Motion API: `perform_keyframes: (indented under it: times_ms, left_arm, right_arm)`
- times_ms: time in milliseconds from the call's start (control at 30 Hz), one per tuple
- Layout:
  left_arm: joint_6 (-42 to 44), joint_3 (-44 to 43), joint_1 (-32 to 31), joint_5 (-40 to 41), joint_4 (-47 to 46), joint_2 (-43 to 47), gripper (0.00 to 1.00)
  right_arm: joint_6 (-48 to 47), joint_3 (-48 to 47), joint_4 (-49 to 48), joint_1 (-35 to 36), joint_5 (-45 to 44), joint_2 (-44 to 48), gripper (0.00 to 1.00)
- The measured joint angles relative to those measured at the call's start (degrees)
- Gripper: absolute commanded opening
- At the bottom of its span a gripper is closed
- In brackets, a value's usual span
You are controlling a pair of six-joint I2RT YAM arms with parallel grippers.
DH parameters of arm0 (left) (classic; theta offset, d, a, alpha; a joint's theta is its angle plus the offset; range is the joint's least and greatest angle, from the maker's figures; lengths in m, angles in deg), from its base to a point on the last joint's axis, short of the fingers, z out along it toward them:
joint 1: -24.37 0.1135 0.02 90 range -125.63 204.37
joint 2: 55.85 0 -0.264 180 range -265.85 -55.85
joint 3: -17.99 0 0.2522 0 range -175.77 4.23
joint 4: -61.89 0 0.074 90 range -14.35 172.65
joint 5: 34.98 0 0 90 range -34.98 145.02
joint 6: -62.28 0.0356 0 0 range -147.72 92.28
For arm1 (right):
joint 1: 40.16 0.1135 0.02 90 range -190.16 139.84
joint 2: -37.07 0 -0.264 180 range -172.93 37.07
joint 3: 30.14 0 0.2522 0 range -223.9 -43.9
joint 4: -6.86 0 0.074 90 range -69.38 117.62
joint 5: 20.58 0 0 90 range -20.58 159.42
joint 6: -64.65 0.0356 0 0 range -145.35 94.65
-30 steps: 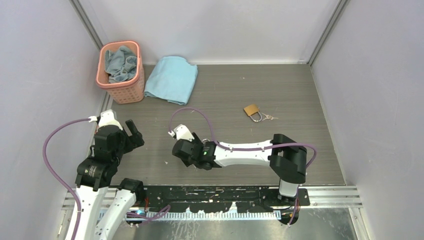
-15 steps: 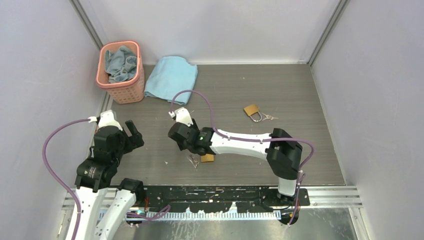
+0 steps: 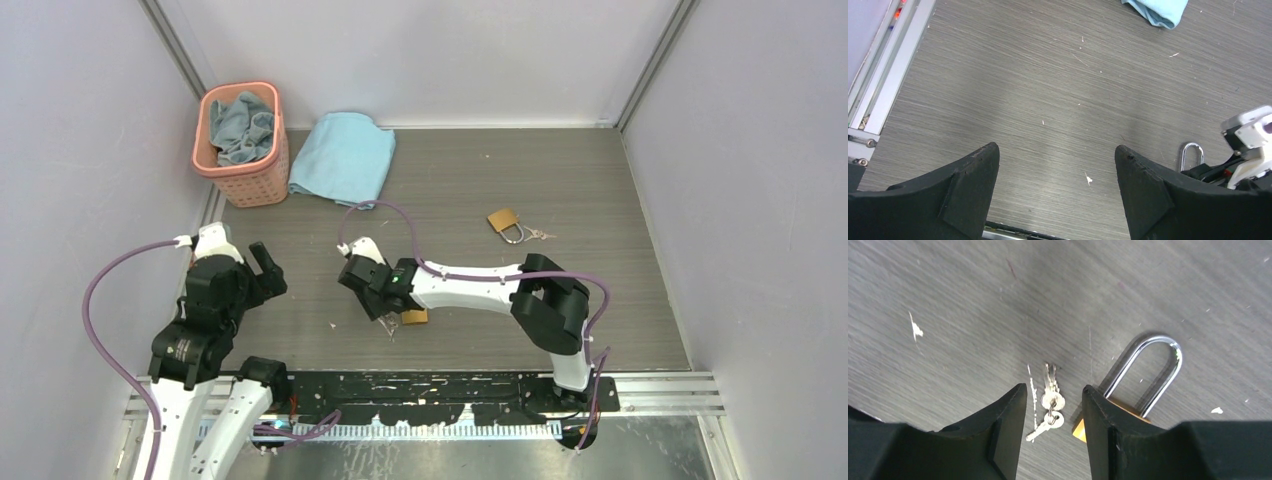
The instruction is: Unlock with the key
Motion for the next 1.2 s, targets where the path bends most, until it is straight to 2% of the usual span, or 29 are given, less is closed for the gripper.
perform_keyframes:
  times_ms: [300,567,767,1067,1200]
  left_arm:
    - [0.0,0.07,0.0,-0.04,-0.04,0.13,0.85]
    - [0.0,0.11,0.0,-0.04,-0.07,0.48,0.85]
    - [0.0,0.11,0.0,-0.22,-0.07,0.48,0.85]
    - [0.0,0.11,0.0,-0.39,-0.07,0.48,0.85]
    - [0.0,0.11,0.0,-0.39,-0.07,0.48,0.85]
  right_arm:
    - [-1.44,1.66,1.81,0.87,4.55,-1.29,0.48]
    - [-1.92,1.57,2.71,1.62,4.55,-4.37,0.48]
    - [-2.34,1.25,2.56,1.66,4.35,-4.66,0.44]
    - [-1.88,1.4,2.03,1.7,4.07,-4.74,0.44]
    - [-0.63,2.1,0.04,0.63,4.7,-4.66,0.4]
